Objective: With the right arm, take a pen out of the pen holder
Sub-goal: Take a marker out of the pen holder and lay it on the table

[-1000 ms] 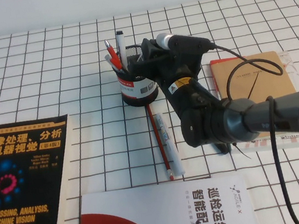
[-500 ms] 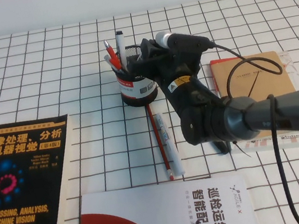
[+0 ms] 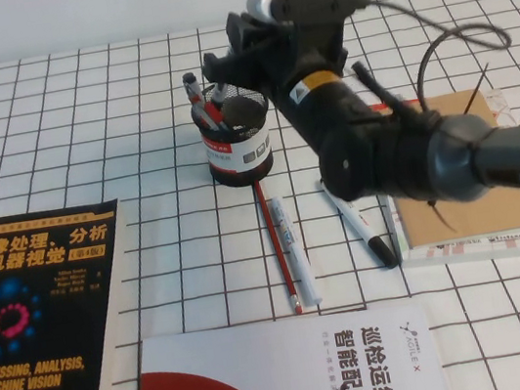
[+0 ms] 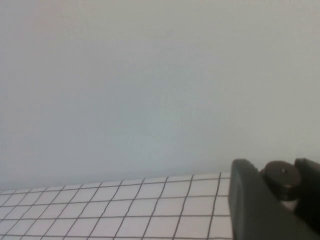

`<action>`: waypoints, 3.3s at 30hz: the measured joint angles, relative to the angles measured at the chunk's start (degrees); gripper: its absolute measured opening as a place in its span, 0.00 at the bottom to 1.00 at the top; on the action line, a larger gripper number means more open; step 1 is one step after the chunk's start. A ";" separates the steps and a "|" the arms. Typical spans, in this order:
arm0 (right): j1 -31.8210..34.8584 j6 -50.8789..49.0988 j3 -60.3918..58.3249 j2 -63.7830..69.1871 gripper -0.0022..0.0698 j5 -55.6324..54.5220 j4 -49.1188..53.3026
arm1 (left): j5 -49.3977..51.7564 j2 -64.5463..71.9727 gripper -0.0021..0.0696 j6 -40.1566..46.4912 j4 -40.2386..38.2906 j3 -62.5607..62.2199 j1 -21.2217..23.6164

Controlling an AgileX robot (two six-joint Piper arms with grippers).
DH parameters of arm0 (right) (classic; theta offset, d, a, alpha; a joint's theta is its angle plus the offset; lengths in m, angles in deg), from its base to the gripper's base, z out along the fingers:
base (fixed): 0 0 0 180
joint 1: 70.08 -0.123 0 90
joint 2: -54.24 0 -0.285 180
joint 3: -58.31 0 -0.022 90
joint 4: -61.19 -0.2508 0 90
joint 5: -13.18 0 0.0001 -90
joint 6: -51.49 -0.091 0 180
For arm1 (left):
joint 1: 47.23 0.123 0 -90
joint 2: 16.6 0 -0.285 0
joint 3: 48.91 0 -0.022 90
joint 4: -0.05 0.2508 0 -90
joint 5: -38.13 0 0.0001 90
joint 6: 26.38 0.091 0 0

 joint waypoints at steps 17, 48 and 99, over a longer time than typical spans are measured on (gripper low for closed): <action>1.58 18.65 0.00 -24.47 0.21 38.81 1.32 | 0.00 0.00 0.02 0.00 0.00 0.00 0.00; 9.78 -1.68 21.25 0.40 0.21 96.53 10.20 | 0.00 0.00 0.02 0.00 0.00 0.00 0.00; 7.76 -1.68 17.06 -10.42 0.11 93.42 13.60 | 0.00 0.00 0.02 0.00 0.00 0.00 0.00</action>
